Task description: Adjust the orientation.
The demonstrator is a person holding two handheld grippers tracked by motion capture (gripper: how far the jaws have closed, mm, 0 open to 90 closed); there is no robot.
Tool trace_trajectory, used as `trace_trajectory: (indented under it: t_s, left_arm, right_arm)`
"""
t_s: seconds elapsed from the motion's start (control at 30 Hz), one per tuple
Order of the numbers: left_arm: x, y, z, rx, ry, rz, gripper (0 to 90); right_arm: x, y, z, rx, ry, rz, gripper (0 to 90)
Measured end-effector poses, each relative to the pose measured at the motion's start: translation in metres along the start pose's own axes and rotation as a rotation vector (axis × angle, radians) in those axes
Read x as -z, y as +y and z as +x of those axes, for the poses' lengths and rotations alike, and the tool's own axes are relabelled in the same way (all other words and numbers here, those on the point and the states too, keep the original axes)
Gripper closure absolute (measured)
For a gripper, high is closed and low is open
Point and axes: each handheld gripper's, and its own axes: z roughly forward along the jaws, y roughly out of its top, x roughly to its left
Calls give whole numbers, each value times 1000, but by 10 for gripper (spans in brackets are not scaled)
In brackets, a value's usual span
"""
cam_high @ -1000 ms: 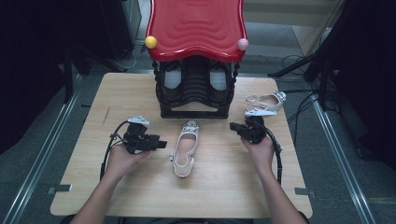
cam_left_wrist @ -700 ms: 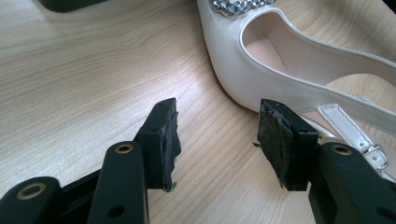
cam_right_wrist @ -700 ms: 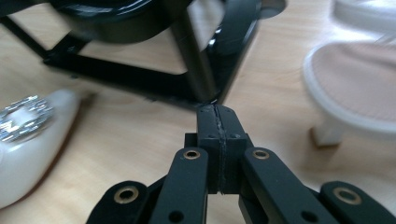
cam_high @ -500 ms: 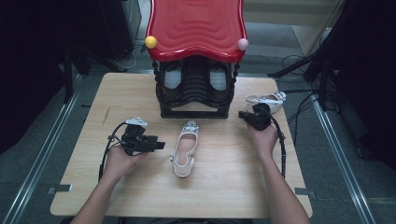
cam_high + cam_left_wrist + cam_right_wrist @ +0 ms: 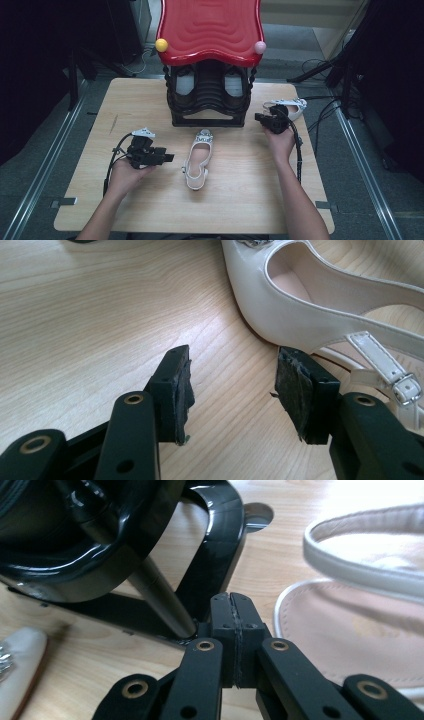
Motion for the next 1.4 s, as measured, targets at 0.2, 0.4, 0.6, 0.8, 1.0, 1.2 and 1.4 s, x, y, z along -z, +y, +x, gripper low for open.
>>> trace_trajectory:
  t_s: [0.2,0.4,0.6,0.8,1.0,1.2,1.4]
  left_arm:
    - [3,-3,2,5,11,-4,485]
    - [2,-2,3,5,13,-8,483]
    - [0,1,3,-2,16,-3,475]
    - [-3,1,7,6,12,-16,471]
    - [-6,1,13,23,11,-31,472]
    - [-12,7,13,-9,36,8,476]
    - [-15,11,15,-10,31,-8,476]
  right_arm:
    - [-2,2,-1,-8,-11,3,900]
    - [3,0,-2,-14,-5,13,900]
    - [9,-4,-3,-6,-10,21,900]
    - [16,-8,-4,-2,-14,26,900]
    - [23,-12,-7,-3,-13,26,900]
    - [31,-17,-11,-15,-4,30,900]
    - [41,-24,-15,-22,-12,32,900]
